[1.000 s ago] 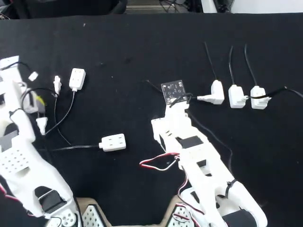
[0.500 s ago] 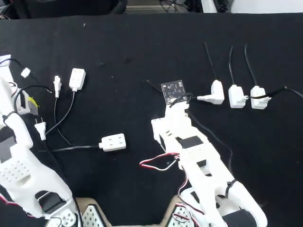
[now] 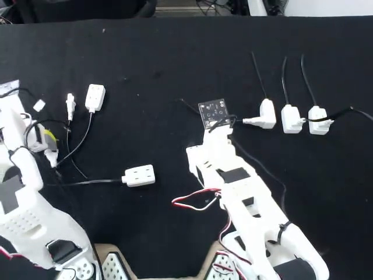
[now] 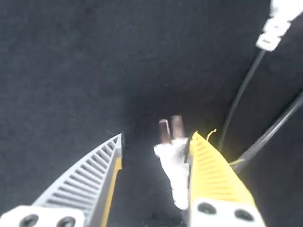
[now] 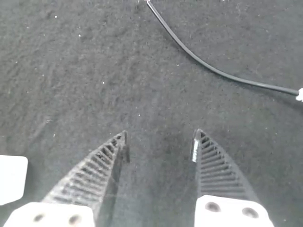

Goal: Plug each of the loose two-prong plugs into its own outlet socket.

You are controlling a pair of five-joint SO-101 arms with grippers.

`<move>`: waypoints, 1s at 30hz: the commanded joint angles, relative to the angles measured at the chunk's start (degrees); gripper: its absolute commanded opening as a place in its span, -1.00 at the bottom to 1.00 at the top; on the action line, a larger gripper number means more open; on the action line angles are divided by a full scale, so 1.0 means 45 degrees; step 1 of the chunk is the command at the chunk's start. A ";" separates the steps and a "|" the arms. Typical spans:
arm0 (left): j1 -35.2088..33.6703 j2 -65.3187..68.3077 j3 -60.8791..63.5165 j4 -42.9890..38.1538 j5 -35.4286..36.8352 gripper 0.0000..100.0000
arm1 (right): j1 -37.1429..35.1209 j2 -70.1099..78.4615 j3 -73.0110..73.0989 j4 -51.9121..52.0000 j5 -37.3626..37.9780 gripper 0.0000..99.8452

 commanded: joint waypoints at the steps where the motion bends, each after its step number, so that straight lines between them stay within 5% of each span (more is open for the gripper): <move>1: 0.0166 -0.0039 0.0850 -0.0469 0.0664 -0.55 | -0.0215 -0.0400 -0.0459 -0.0274 -0.0078 -0.58; 19: 0.0420 -0.1700 0.3057 0.0508 0.0938 -0.56 | -0.0215 -0.0440 -0.0479 -0.0195 -0.0078 -0.58; 27: 0.0420 -0.3282 0.6085 -0.3712 0.2129 -0.56 | -0.0234 -0.0440 -0.0479 -0.0195 -0.0078 -0.58; 30: 0.0479 -0.3282 0.5851 -0.3810 0.2501 -0.56 | -0.0606 -0.0420 -0.0459 -0.0195 -0.0078 -0.58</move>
